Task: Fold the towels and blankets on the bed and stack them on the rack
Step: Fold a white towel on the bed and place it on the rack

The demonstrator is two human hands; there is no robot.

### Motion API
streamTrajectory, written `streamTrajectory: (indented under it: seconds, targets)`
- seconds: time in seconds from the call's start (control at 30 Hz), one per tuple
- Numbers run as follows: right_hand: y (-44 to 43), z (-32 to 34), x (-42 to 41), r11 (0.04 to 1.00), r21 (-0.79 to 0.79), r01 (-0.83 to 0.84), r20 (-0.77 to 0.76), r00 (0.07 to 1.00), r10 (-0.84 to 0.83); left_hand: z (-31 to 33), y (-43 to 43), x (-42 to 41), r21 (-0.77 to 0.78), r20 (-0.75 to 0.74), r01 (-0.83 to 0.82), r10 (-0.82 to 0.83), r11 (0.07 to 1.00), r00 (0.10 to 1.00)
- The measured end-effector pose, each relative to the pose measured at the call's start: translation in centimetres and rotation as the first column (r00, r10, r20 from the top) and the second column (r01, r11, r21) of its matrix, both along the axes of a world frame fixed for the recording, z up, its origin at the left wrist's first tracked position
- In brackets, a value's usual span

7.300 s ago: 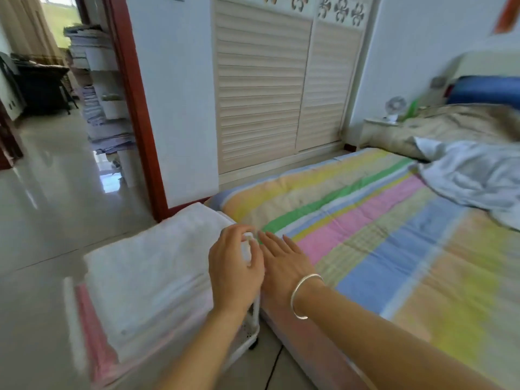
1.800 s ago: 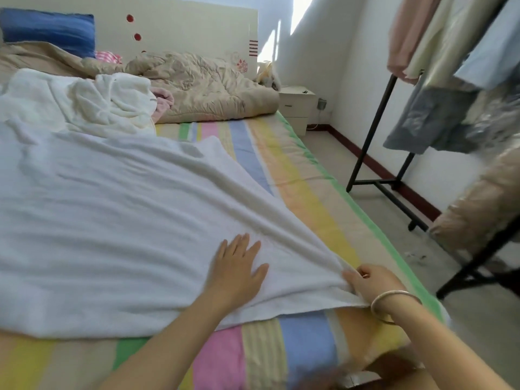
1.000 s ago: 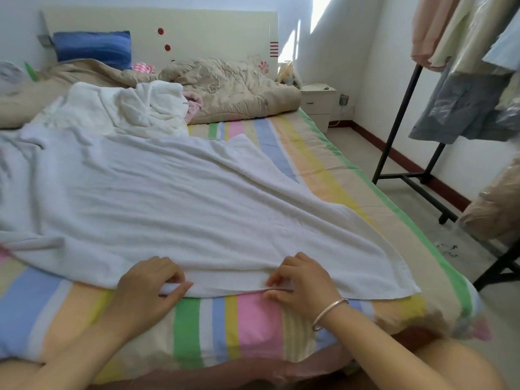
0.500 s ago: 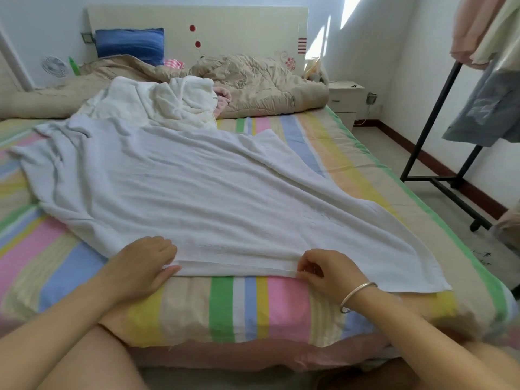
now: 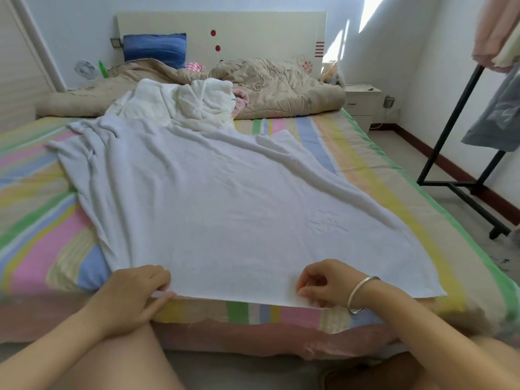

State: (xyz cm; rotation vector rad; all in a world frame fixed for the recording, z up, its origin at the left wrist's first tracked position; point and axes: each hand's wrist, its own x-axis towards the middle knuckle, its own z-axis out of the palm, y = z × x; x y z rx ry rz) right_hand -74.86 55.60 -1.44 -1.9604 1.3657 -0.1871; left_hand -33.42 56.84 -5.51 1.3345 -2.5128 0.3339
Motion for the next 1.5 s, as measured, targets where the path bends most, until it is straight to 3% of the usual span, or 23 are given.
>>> streamTrajectory:
  seconds: [0.07,0.2,0.47,0.6,0.8,0.9,1.0,1.1,1.2,1.33,1.4,1.5]
  targets:
    - [-0.2,0.4,-0.9,0.996,-0.029,0.084,0.06,0.995,-0.083,0.3,-0.2,-0.9,-0.046,-0.047,-0.059,0.057,0.997,0.997]
    - [-1.3,1.1,-3.8,0.928,-0.234,0.289,0.068,0.957,-0.281,1.8,-1.5,-4.6,-0.091,-0.097,-0.122,0.113,0.988,0.989]
    - [-6.0,1.0,-8.7,0.771,-0.236,0.592,0.15,0.806,-0.573,6.0,-10.4,-18.0,0.059,-0.196,-0.058,0.068,0.997,0.978]
    - [-10.4,2.2,-10.9,0.677,-0.353,0.645,0.042,0.734,-0.678,7.3,-17.0,-23.0,0.141,-0.149,-0.141,0.162,0.98,0.975]
    - [-21.3,1.9,-13.3,0.636,-0.357,0.684,0.032,0.69,-0.724,6.4,-28.3,-26.6,0.327,-0.179,-0.277,0.347,0.904,0.921]
    - [-28.0,-0.8,-13.3,0.648,-0.185,0.738,0.089,0.67,-0.737,4.5,-34.0,-28.1,0.384,-0.225,-0.347,0.452,0.855,0.863]
    - [-33.7,-2.3,-12.4,0.648,0.192,0.737,0.254,0.601,-0.758,2.8,-38.6,-29.4,0.393,-0.299,-0.411,0.537,0.823,0.789]
    - [-37.4,-2.0,-10.7,0.589,0.512,0.625,0.293,0.518,-0.804,1.4,-41.7,-30.6,0.383,-0.36,-0.452,0.581,0.806,0.73]
    - [-41.8,-2.1,-9.0,0.556,0.7,0.449,0.33,0.486,-0.809,0.3,-44.8,-30.8,0.368,-0.406,-0.506,0.624,0.78,0.667]
    - [-47.6,-3.2,-7.0,0.588,0.791,0.172,0.509,0.348,-0.787,-1.5,-46.8,-30.9,0.364,-0.419,-0.559,0.667,0.745,0.616]
    - [-50.1,-3.4,-5.9,0.65,0.75,0.124,0.599,0.29,-0.747,-2.3,-47.1,-31.0,0.298,-0.358,-0.596,0.666,0.745,0.654]
    - [-53.7,-2.2,-5.1,0.745,0.648,0.159,0.683,0.312,-0.66,-3.1,-47.2,-31.0,0.23,-0.284,-0.62,0.661,0.75,0.695]
